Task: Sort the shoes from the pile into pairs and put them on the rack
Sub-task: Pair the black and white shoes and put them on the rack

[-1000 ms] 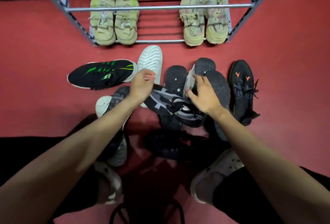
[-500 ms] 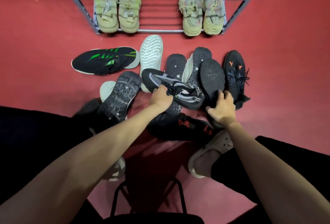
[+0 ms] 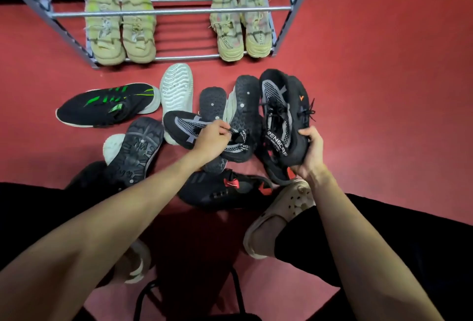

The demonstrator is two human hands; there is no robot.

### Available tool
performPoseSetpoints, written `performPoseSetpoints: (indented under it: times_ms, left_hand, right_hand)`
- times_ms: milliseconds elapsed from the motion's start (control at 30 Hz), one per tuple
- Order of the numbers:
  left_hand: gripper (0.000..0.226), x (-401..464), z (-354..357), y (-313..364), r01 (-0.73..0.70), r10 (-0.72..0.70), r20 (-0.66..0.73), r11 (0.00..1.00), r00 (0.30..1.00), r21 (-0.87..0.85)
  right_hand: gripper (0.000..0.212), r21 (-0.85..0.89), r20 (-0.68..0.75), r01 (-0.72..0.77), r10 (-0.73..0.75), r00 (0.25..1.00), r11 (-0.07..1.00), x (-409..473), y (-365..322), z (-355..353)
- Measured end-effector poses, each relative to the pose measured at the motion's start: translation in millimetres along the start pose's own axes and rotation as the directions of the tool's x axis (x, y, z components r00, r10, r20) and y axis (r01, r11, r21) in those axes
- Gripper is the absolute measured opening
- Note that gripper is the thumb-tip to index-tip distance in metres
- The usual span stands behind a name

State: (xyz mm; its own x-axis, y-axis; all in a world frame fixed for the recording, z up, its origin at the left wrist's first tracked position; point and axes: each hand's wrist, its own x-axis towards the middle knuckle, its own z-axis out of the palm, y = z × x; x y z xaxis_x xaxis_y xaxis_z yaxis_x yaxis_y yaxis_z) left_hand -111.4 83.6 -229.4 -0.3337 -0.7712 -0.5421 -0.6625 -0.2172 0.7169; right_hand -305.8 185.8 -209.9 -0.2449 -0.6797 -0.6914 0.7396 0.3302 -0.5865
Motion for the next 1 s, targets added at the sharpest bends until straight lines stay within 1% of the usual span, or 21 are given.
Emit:
performPoseSetpoints:
  times_ms: [67, 133, 167, 267, 300, 400, 467, 500, 533, 600, 633, 667, 700, 733, 767, 800, 867, 900, 933, 967, 1000]
  left_hand:
    - [0.019, 1, 0, 4, 0.019, -0.021, -0.010, 0.990, 1.000, -0.139]
    - [0.013, 2, -3, 8, 0.033, -0.039, -0.020, 0.971, 0.999, -0.235]
    - [0.013, 1, -4, 10, 0.041, -0.046, -0.013, 0.962, 0.999, -0.270]
    - [0.032, -5, -8, 19, 0.041, -0.036, 0.021, 0.941, 0.999, -0.337]
    - [0.039, -5, -10, 22, 0.037, -0.028, 0.032, 0.931, 0.999, -0.363]
    - [0.070, 0, -20, 27, 0.030, -0.021, 0.027, 0.895, 0.999, -0.446]
    - [0.077, 8, -28, 25, 0.027, -0.036, -0.007, 0.847, 0.999, -0.531]
    - [0.078, 10, -32, 25, 0.039, -0.061, -0.020, 0.826, 0.998, -0.563]
    - [0.078, 10, -34, 26, 0.054, -0.090, -0.034, 0.816, 0.995, -0.575]
    - [0.073, 12, -36, 22, 0.055, -0.116, -0.078, 0.837, 0.990, -0.544]
    - [0.070, 12, -37, 21, 0.059, -0.127, -0.091, 0.843, 0.988, -0.535]
    - [0.066, 13, -38, 19, 0.064, -0.138, -0.095, 0.836, 0.986, -0.545]
    - [0.059, 15, -39, 18, 0.073, -0.146, -0.085, 0.822, 0.986, -0.565]
    - [0.050, 15, -40, 18, 0.081, -0.150, -0.068, 0.801, 0.986, -0.594]
    - [0.039, 13, -37, 18, 0.089, -0.154, -0.055, 0.784, 0.987, -0.615]
    - [0.031, 9, -33, 18, 0.103, -0.170, -0.055, 0.790, 0.984, -0.605]
    - [0.021, 2, -12, 7, 0.168, -0.241, -0.100, 0.868, 0.965, -0.467]
    - [0.015, -2, 0, 0, 0.226, -0.283, -0.093, 0.891, 0.954, -0.394]
    - [0.015, -11, 9, -3, 0.301, -0.337, -0.048, 0.888, 0.940, -0.347]
    - [0.014, -18, 19, -4, 0.372, -0.385, 0.030, 0.864, 0.922, -0.339]
    - [0.011, -24, 27, -2, 0.446, -0.432, 0.124, 0.817, 0.893, -0.365]
  right_hand:
    - [0.049, 0.084, 0.066, -0.027, 0.022, 0.998, 0.996, -4, -3, -1]
    - [0.055, 0.081, 0.101, -0.056, 0.048, 0.994, 0.995, -8, -3, 1]
    - [0.054, 0.065, 0.116, -0.071, 0.063, 0.991, 0.995, -9, -2, 3]
    - [0.050, 0.018, 0.157, -0.130, 0.126, 0.980, 0.991, -13, 0, 7]
    - [0.055, 0.006, 0.171, -0.165, 0.161, 0.972, 0.986, -14, 0, 9]
    - [0.080, -0.054, 0.189, -0.284, 0.289, 0.939, 0.957, -14, 0, 11]
    - [0.092, -0.095, 0.181, -0.318, 0.330, 0.926, 0.943, -12, 0, 10]
    - [0.095, -0.117, 0.172, -0.318, 0.335, 0.927, 0.941, -12, 0, 13]
    - [0.090, -0.132, 0.170, -0.303, 0.322, 0.931, 0.944, -12, 0, 15]
    - [0.061, -0.172, 0.175, -0.227, 0.257, 0.951, 0.959, -14, -2, 25]
    - [0.045, -0.234, 0.180, -0.169, 0.213, 0.960, 0.957, -15, -4, 30]
    - [0.032, -0.333, 0.176, -0.095, 0.161, 0.971, 0.938, -13, -4, 35]
    - [0.021, -0.436, 0.156, -0.006, 0.082, 0.984, 0.900, -10, -4, 38]
    - [0.016, -0.514, 0.114, 0.064, -0.006, 0.993, 0.855, -6, -4, 39]
    - [0.016, -0.559, 0.066, 0.105, -0.082, 0.994, 0.822, -2, -3, 39]
    - [0.018, -0.581, 0.032, 0.132, -0.140, 0.990, 0.803, 2, -3, 39]
    - [0.021, -0.598, -0.010, 0.176, -0.227, 0.974, 0.782, 6, -2, 38]
    - [0.021, -0.591, -0.030, 0.194, -0.262, 0.965, 0.783, 7, -2, 37]
    - [0.018, -0.572, -0.054, 0.206, -0.287, 0.956, 0.794, 8, -2, 35]
    - [0.015, -0.550, -0.082, 0.213, -0.306, 0.948, 0.807, 9, -3, 33]
    - [0.014, -0.532, -0.107, 0.218, -0.321, 0.941, 0.818, 10, -4, 30]
